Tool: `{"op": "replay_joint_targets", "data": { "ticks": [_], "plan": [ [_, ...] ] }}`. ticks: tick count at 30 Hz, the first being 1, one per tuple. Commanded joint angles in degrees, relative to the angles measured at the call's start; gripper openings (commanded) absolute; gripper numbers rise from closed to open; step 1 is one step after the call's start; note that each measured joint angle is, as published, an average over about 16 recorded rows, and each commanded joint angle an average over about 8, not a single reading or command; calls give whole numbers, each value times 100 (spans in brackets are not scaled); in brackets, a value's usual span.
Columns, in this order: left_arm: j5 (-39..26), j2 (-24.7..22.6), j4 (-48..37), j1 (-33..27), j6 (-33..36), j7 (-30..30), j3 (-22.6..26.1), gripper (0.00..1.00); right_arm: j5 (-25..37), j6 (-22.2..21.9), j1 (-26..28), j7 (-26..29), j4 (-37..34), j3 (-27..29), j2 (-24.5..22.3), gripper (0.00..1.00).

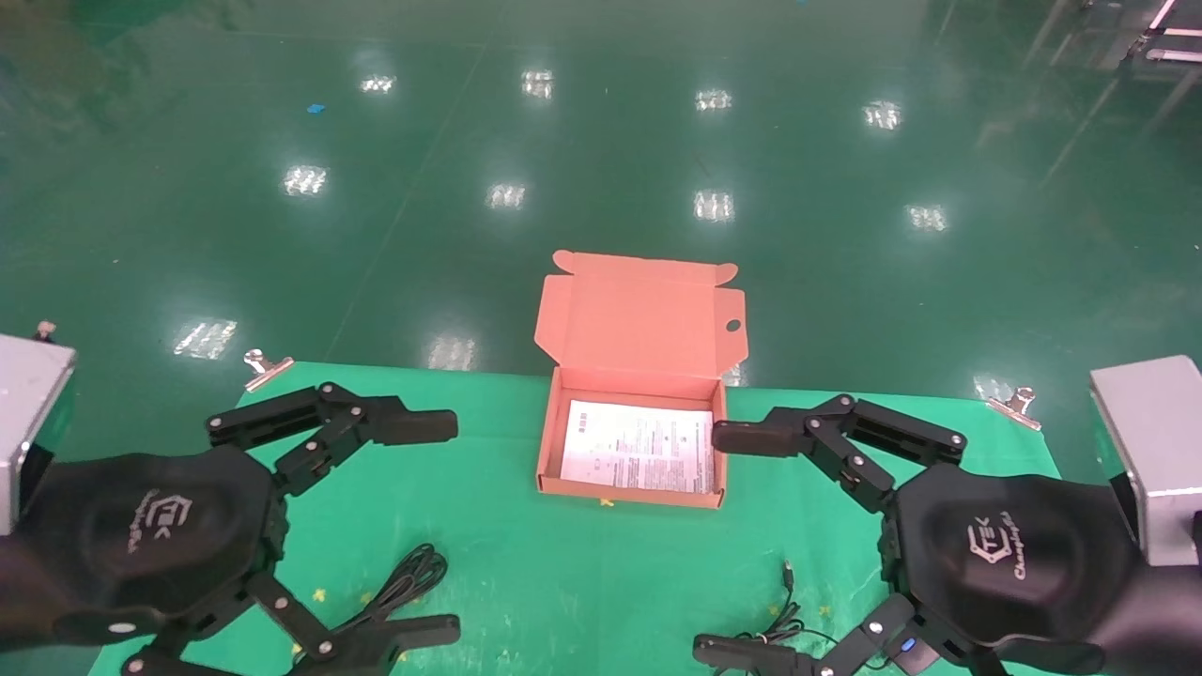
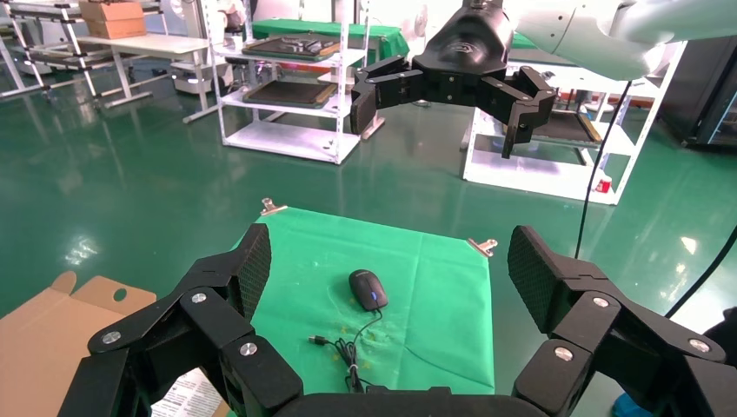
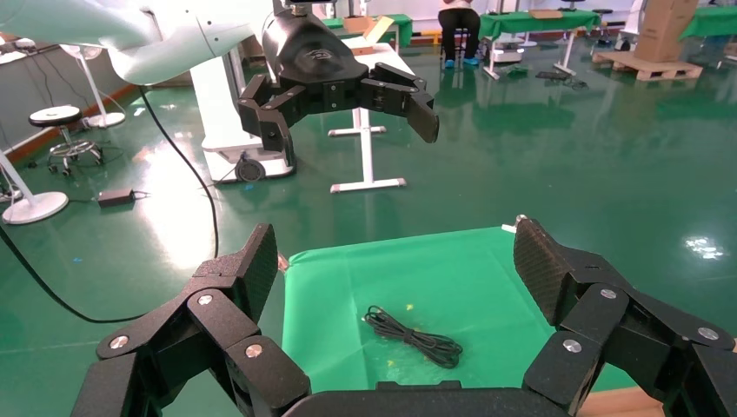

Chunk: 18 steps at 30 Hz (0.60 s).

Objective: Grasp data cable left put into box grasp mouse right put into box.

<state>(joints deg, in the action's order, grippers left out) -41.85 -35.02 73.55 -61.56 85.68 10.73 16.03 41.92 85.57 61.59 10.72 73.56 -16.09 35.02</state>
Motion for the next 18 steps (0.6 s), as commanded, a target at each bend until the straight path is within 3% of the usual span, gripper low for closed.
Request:
{"op": "replay_joint_targets", "data": {
  "ticks": [1, 12, 18],
  "plan": [
    [0, 0, 0, 0, 0, 0, 0, 100, 0, 0, 0, 0, 0, 0, 0, 100],
    [-94, -30, 34, -60, 31, -7, 53, 100, 77, 16, 39, -2, 16, -13, -47, 100],
    [-1052, -154, 195, -589, 224, 136, 561, 100, 910, 246, 515, -21, 173, -316, -263, 100]
  ]
}}
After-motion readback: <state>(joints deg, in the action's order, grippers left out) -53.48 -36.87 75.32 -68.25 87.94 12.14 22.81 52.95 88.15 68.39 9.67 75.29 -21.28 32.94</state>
